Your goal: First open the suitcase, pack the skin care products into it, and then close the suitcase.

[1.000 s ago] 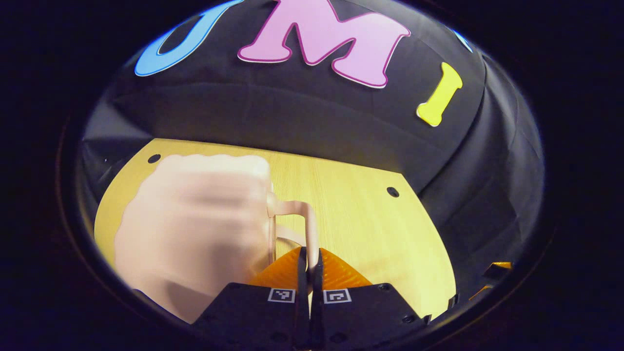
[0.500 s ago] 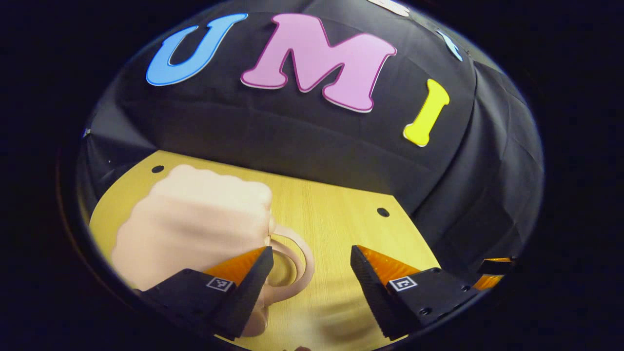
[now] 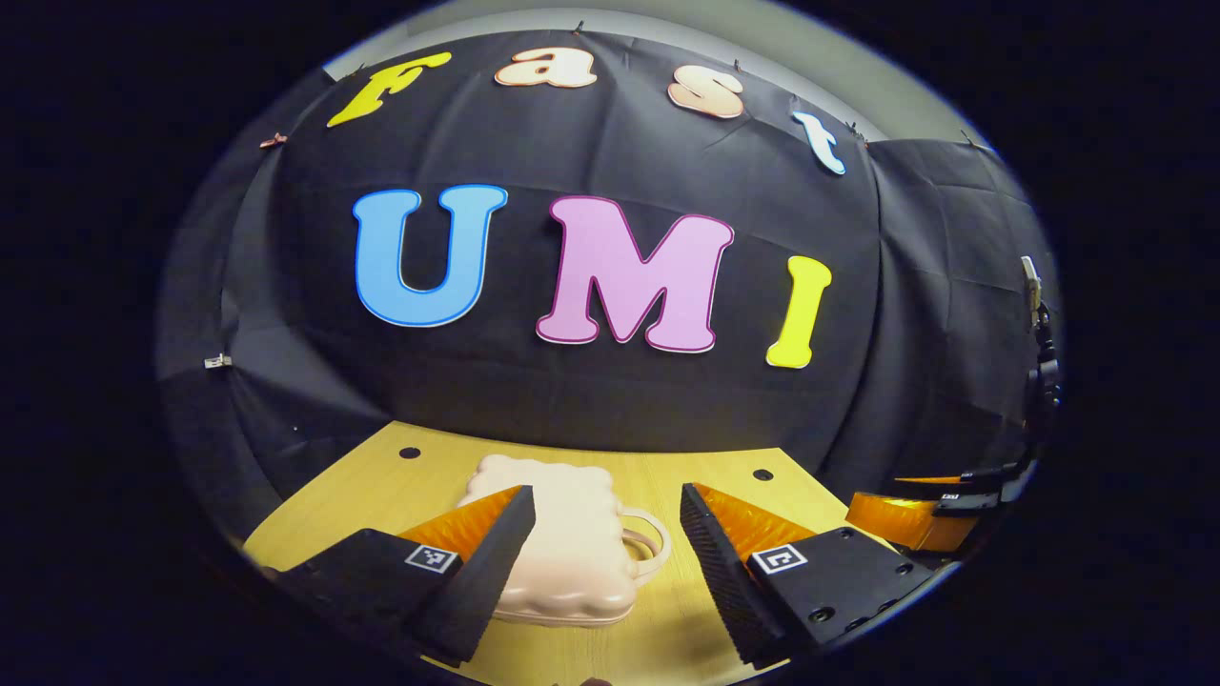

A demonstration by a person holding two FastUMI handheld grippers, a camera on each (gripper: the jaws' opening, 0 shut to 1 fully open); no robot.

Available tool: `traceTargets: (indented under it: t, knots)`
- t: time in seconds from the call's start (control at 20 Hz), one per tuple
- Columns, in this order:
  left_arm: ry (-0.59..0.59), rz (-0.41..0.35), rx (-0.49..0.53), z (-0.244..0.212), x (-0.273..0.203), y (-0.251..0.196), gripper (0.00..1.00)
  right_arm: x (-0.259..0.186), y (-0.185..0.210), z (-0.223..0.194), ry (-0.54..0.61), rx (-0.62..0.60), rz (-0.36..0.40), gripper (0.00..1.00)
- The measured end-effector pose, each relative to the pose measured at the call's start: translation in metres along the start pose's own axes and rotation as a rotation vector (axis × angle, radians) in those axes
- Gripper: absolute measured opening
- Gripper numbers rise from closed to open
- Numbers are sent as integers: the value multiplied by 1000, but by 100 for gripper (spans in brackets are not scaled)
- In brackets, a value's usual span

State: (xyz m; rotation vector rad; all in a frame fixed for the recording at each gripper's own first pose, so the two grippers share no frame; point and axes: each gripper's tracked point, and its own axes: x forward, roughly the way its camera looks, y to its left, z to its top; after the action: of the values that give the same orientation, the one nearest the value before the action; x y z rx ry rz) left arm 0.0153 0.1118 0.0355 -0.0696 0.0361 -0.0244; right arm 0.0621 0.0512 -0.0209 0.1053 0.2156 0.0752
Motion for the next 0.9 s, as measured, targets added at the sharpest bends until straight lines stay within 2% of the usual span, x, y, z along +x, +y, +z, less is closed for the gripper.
traceTargets:
  t: [0.15,0.35,0.6,0.9]
  knots:
    - [-7,4,7,-5,-40,20,96,-22,22,-8,-18,-23,-4,97]
    - [-31,2,5,-12,-67,44,96,-46,40,-17,-51,-63,-21,97]
    - [-40,24,-24,-11,-83,68,96,-59,51,-7,-107,-60,-39,97]
    - [-60,30,32,-4,-95,78,96,-69,63,-15,-102,-9,-44,97]
